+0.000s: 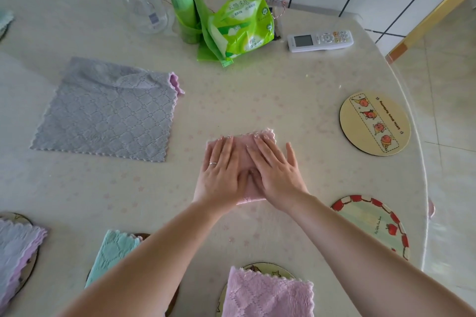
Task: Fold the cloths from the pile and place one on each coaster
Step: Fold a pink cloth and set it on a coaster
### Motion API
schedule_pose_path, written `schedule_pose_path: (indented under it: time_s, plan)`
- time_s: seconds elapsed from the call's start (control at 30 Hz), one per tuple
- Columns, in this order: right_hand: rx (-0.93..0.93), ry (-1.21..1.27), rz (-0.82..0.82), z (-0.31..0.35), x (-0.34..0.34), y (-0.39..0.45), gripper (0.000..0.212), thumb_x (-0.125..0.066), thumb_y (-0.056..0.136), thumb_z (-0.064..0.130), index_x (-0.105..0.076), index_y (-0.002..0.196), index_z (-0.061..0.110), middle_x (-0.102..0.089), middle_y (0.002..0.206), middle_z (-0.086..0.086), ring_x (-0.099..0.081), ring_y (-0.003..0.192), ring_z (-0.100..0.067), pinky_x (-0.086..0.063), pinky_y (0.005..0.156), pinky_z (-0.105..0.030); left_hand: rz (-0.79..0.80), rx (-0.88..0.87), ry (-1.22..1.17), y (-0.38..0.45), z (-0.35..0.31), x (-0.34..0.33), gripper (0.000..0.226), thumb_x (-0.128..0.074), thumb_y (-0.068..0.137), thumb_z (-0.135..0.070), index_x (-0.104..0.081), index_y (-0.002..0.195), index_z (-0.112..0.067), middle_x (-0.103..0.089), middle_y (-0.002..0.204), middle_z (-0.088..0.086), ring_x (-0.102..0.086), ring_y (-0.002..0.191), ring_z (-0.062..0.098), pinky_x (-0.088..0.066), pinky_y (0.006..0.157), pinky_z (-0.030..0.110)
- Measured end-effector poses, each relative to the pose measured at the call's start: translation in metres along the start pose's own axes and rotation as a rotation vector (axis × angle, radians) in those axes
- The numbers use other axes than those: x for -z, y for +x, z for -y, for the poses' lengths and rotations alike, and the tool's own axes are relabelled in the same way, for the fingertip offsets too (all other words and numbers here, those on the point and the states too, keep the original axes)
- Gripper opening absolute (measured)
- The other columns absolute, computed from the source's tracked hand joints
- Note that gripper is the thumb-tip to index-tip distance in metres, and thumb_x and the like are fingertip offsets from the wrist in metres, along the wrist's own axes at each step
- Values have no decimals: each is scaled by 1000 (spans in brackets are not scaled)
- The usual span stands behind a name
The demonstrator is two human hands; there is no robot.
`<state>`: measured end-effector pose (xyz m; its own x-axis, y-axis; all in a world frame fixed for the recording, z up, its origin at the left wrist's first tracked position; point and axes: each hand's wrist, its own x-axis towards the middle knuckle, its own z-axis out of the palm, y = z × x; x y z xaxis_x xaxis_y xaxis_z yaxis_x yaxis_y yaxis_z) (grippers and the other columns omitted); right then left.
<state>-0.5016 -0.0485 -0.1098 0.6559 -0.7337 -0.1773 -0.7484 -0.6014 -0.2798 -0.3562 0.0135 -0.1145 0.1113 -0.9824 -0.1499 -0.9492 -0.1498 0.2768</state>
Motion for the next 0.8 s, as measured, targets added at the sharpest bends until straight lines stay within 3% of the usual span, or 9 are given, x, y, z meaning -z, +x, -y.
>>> schedule_pose_path:
  time_s: [0.1,0.2,0.27,0.33,0.4,0.5,0.57,0.7,0.8]
  plan:
    - [-30,-81,51,-11,2,2,66,-15,91,57,-15,149,24,-10,158,-4,-6,146,-20,-5,115,-56,59,58,60,-3,13,5,79,-3,83,-57,-1,149,-12,2,158,5,10,144,19,11,116,36]
    - [-78,-64,66,-12,7,2,72,-12,88,63,-1,149,26,5,159,-2,6,146,-18,7,115,-51,100,66,84,-5,26,11,82,2,81,-63,8,148,-17,11,157,3,16,143,17,11,116,36]
    - [-171,73,54,-8,11,-1,71,-25,92,55,1,149,23,1,159,0,5,145,-15,3,118,-47,142,51,57,-3,31,17,77,-10,87,-62,5,148,-18,11,157,5,14,144,17,8,117,36]
    - [-299,291,-58,-6,17,-8,69,-40,94,40,-4,149,20,-21,155,0,-14,144,-17,-13,118,-41,121,53,-68,-4,34,25,71,-35,92,-51,-8,149,-17,1,158,7,4,145,19,-1,118,35]
    - [-408,523,-123,-4,23,-19,61,-44,95,28,-15,148,21,-42,143,5,-35,132,-16,-33,106,-34,-9,119,-334,-11,36,30,63,-53,89,-37,-31,144,-13,-24,153,9,-22,141,21,-21,114,35]
    - [-537,793,-78,0,31,-27,52,-47,95,26,-29,143,25,-53,130,11,-51,113,-6,-42,74,-17,-21,383,-886,-28,24,44,44,-60,74,-32,-57,117,-25,-62,114,-8,-58,109,11,-44,92,32]
    - [-601,883,-76,-1,33,-24,53,-53,92,28,-34,141,23,-58,125,10,-53,103,-5,-40,69,-17,36,486,-1202,-31,16,48,27,-59,66,-22,-66,92,-26,-69,87,-12,-63,84,7,-45,75,29]
    - [-746,1095,37,4,35,-19,44,-64,81,23,-56,123,14,-68,104,-2,-64,93,-19,-52,87,-38,145,662,-1454,-28,13,57,16,-60,81,-10,-70,94,-11,-67,93,15,-61,82,24,-49,74,32]
    - [-811,1311,162,18,40,-33,8,-61,84,14,-67,88,11,-63,82,-7,-56,69,-19,-50,67,-30,204,746,-1395,-34,12,56,14,-58,86,-5,-67,97,-1,-65,94,18,-60,79,25,-50,74,31]
